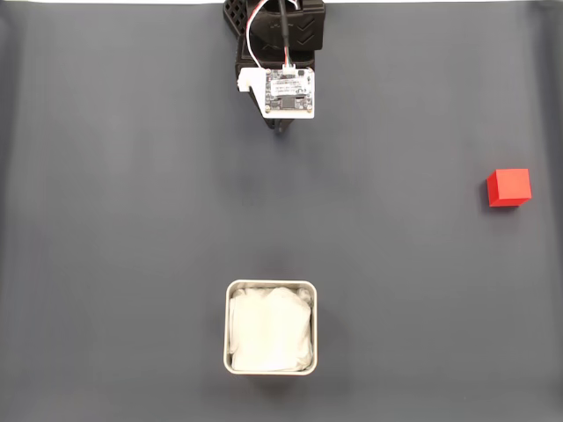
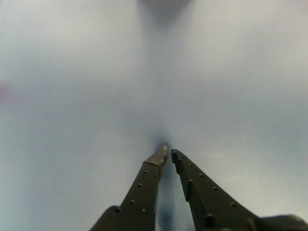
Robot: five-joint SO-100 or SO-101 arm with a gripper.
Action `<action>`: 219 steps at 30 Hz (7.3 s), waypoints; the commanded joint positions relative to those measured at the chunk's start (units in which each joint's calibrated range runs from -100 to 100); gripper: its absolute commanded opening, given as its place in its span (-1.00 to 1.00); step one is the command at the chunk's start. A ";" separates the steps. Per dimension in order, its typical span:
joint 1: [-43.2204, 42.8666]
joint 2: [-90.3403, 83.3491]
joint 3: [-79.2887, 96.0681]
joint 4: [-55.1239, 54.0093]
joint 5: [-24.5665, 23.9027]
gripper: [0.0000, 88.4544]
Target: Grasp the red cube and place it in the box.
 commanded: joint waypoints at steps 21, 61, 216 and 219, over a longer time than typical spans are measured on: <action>1.09 0.00 0.45 1.52 1.07 -1.00; 2.09 47.31 -79.48 -3.24 4.79 -1.00; -36.97 104.42 -84.49 -44.39 7.77 -0.05; -37.26 105.46 -85.32 -44.39 7.77 -0.04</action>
